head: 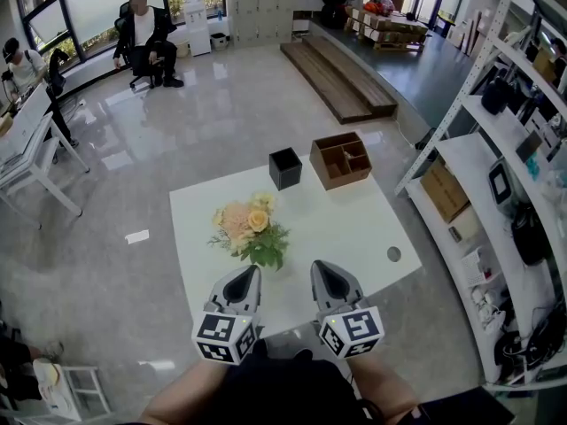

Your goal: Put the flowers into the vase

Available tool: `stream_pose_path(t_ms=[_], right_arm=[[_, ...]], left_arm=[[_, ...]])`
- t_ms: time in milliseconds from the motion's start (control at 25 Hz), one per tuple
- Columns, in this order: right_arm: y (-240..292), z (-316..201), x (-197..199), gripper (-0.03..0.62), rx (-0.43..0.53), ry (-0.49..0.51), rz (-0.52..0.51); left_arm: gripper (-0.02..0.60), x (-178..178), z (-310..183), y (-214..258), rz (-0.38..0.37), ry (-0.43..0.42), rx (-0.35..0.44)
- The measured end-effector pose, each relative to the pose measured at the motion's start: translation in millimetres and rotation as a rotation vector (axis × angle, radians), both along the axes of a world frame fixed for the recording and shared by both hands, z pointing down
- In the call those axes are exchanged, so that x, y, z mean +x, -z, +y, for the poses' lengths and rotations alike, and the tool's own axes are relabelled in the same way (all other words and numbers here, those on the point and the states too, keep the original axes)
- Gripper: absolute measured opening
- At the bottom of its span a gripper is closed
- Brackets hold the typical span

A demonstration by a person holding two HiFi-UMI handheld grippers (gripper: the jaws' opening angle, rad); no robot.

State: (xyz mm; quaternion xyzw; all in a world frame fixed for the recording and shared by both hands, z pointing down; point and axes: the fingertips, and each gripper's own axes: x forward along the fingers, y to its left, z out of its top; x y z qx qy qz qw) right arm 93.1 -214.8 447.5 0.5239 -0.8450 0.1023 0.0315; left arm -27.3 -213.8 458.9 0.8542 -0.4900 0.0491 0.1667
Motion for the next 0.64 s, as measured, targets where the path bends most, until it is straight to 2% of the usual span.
stream_pose_path(t_ms=[640], right_arm=[[1.0,3.5,3.3,0.003,-0.008,0.001,0.003]], left_arm=[[0.003,0.7,2.8,3.6,0.002,0.009,0.004]])
